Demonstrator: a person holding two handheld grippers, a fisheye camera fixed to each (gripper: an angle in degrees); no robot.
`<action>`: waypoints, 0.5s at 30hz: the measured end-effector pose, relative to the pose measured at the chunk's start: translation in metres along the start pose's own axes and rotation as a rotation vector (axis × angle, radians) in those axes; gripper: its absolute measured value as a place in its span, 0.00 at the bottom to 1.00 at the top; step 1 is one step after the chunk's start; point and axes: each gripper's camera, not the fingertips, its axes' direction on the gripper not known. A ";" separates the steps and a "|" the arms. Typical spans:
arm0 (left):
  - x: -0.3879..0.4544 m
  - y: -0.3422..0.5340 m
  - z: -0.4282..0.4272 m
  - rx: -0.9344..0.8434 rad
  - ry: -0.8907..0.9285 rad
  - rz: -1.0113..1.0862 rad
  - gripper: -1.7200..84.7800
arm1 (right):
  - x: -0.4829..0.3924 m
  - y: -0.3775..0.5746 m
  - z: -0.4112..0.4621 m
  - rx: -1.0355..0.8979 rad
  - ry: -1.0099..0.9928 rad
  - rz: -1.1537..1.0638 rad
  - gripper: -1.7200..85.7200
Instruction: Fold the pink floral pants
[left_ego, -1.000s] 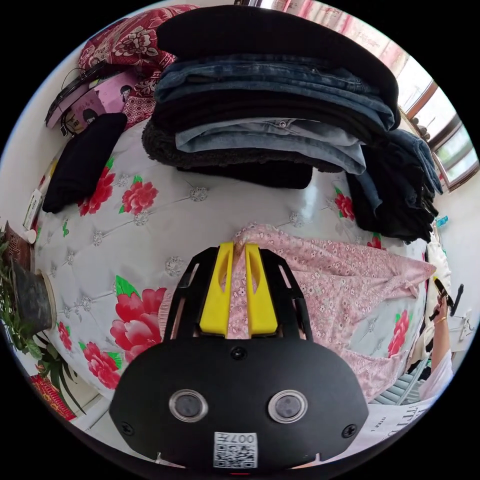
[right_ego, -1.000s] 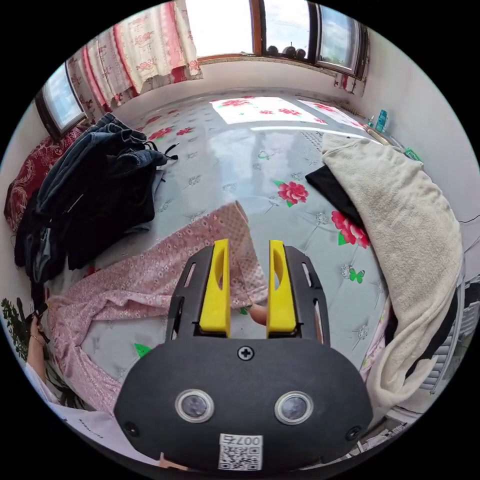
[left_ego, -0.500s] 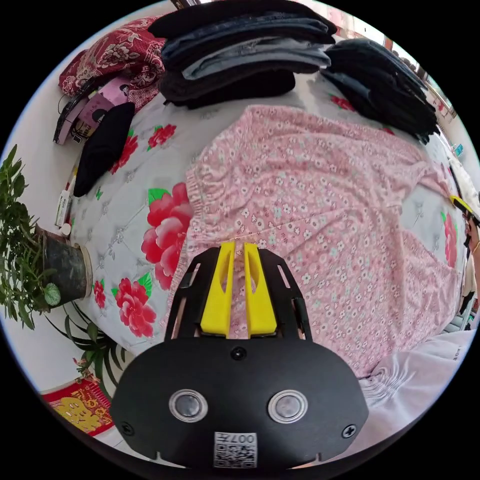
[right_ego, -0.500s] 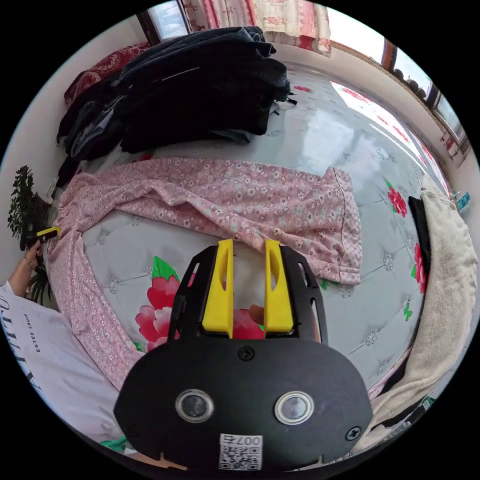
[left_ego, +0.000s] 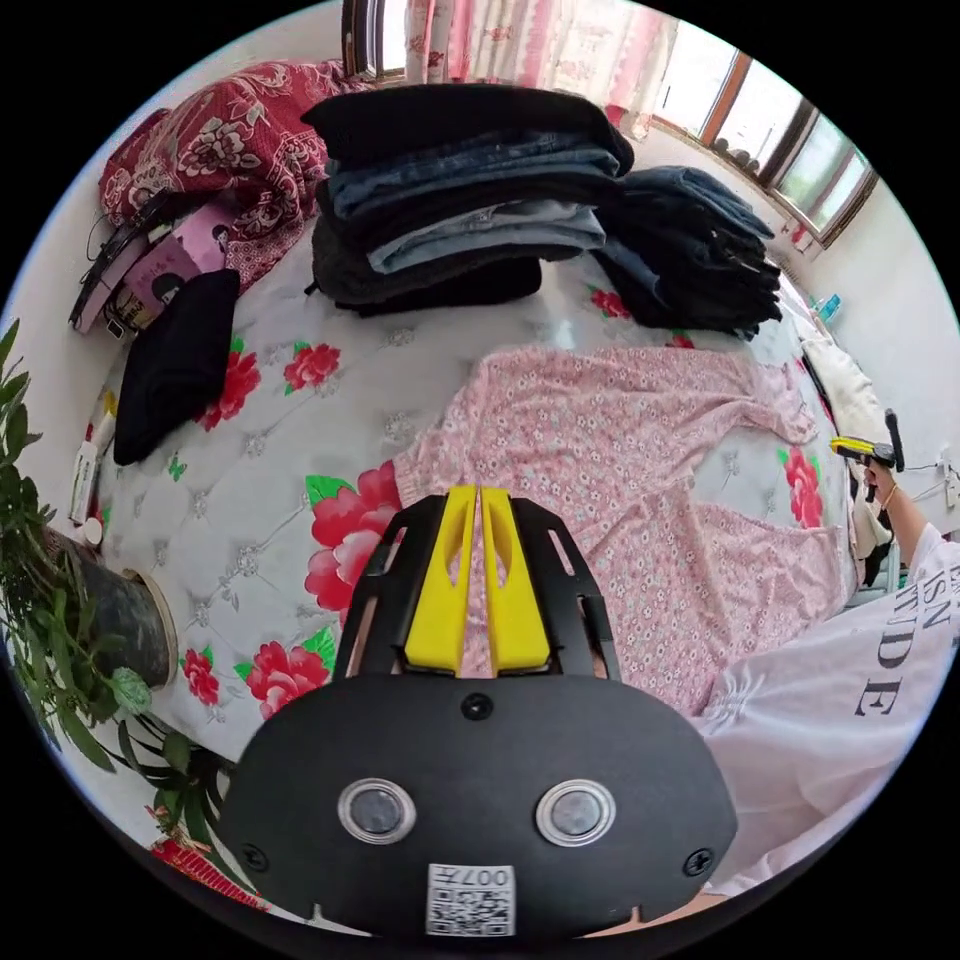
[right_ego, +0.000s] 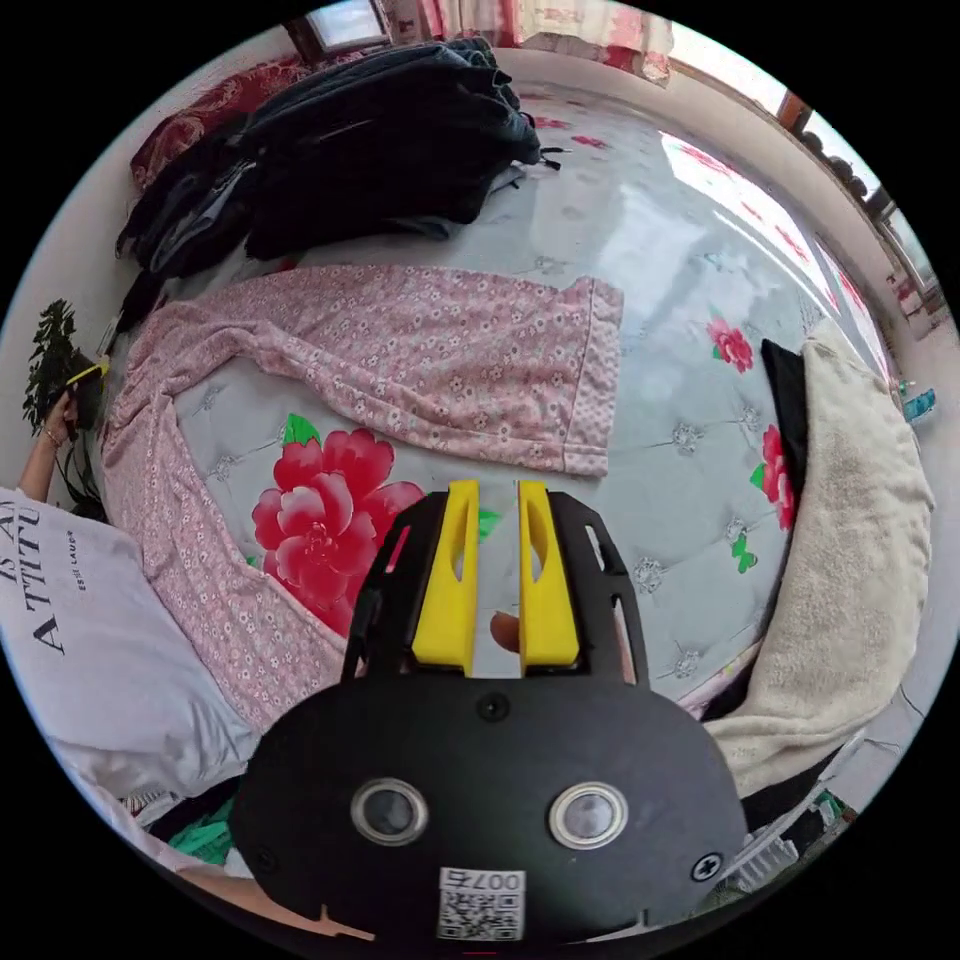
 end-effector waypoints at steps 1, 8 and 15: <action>-0.010 -0.016 0.004 0.023 0.002 -0.026 0.04 | 0.011 -0.013 -0.012 0.084 0.020 0.049 0.08; -0.031 -0.117 0.077 -0.042 0.169 -0.167 0.12 | 0.055 -0.119 0.018 0.101 -0.015 0.267 0.10; 0.033 -0.144 0.103 -0.214 -0.111 0.114 0.02 | 0.058 -0.139 0.049 -0.012 0.081 0.295 0.06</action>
